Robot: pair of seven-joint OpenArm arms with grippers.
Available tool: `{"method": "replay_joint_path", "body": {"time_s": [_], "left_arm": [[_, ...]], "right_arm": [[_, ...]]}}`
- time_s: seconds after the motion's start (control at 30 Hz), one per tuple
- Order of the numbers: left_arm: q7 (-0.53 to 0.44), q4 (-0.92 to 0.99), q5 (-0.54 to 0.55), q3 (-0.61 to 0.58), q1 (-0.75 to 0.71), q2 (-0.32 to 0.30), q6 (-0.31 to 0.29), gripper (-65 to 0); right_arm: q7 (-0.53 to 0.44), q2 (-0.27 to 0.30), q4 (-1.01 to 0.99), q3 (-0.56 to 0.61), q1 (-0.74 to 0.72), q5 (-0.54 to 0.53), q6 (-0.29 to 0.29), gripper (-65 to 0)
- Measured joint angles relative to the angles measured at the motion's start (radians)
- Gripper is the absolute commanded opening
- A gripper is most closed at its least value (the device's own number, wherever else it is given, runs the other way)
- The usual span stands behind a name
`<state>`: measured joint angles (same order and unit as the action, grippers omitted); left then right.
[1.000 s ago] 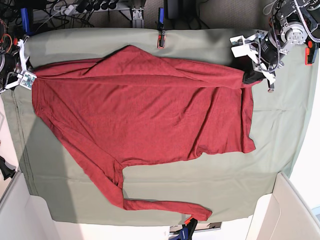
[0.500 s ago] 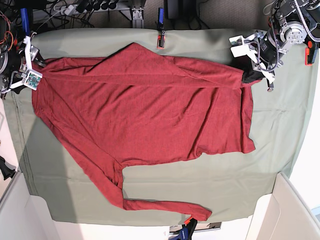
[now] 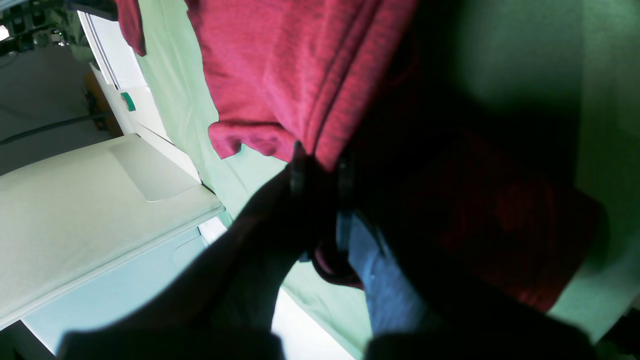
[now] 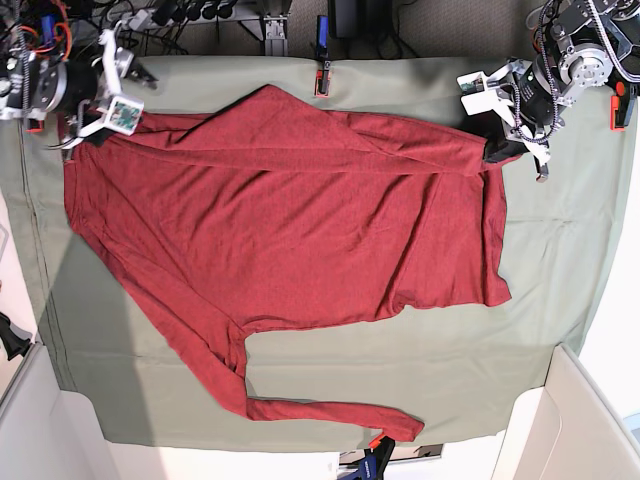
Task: Fold the T-shirt properly
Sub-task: 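Drag the right gripper's held fabric across the shirt toward the left gripper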
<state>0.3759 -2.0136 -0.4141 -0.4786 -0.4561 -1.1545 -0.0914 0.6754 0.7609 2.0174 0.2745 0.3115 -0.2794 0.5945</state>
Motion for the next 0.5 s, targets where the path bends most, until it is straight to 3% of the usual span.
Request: {"method": "replay_joint_path", "body": {"time_s": [0.33, 0.5], "left_arm": [[0.002, 0.0, 0.005, 0.0, 0.0, 0.002, 0.005, -65.0], [0.002, 0.0, 0.005, 0.0, 0.0, 0.002, 0.005, -65.0]], "right_arm": [[-0.026, -0.122, -0.047, 0.241, -0.127, 0.251, -0.062, -33.5], [-0.033, -0.18, -0.093, 0.302, -0.177, 0.307, -0.101, -33.5]]}}
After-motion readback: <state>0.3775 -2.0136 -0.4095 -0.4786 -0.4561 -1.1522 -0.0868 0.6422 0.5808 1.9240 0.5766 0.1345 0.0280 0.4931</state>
